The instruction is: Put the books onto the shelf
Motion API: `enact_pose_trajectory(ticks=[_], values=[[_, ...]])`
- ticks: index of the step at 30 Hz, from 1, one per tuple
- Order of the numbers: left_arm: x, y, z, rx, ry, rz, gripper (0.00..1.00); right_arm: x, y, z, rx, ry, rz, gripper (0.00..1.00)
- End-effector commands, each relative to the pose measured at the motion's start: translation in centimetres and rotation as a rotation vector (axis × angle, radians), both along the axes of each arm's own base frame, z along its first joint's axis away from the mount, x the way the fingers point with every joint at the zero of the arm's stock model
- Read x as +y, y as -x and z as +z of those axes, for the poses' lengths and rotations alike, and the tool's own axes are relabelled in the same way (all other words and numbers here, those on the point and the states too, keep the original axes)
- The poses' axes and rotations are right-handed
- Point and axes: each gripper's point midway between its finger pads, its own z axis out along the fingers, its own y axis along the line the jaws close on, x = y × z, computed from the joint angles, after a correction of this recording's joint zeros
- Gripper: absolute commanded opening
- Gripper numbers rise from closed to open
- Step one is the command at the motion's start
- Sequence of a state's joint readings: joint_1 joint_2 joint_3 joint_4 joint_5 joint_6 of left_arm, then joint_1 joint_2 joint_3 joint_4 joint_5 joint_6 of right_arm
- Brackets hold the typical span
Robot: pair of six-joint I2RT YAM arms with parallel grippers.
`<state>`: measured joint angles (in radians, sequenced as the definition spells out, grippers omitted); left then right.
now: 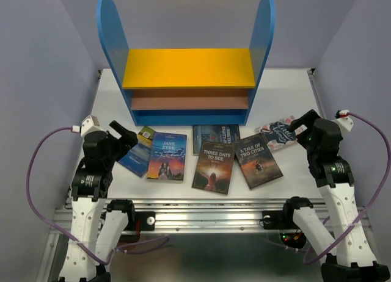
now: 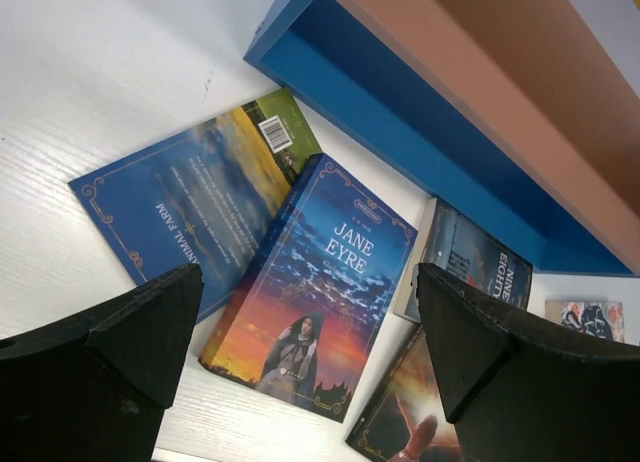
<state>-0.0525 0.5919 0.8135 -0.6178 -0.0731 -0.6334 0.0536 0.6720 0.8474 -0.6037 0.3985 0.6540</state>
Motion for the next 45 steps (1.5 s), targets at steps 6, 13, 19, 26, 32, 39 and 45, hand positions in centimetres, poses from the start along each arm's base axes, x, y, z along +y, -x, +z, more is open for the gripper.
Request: enact_pose_trajectory(ticks=[6, 13, 19, 26, 32, 39, 45], values=[[-2.3, -1.7, -4.0, 0.086, 0.107, -0.068, 0.99, 4.1, 0.1, 0.0, 0.017, 0.066, 0.321, 1.0], [-5.2, -1.5, -10.2, 0.225, 0.22, -0.125, 0.99, 14.0, 2.1, -5.0, 0.138, -0.26, 0.83, 1.0], [-7.4, 0.2, -15.1, 0.351, 0.216, -0.126, 0.99, 19.8, 3.2, -5.4, 0.098, -0.306, 1.003, 1.0], [-6.0, 0.0, -16.6, 0.4, 0.135, -0.061, 0.99, 28.7, 4.7, -7.0, 0.151, -0.243, 1.156, 1.0], [-6.2, -0.6, -17.1, 0.385, 0.117, -0.098, 0.99, 36.7, 3.9, -10.0, 0.253, -0.119, 1.223, 1.0], [-6.7, -0.1, -17.3, 0.36, 0.142, -0.129, 0.95, 43.1, 2.4, -11.7, 0.277, -0.17, 1.232, 1.0], [-7.0, 0.9, -18.2, 0.38, 0.175, -0.133, 0.93, 44.4, 1.7, -13.7, 0.306, -0.217, 1.167, 0.99]])
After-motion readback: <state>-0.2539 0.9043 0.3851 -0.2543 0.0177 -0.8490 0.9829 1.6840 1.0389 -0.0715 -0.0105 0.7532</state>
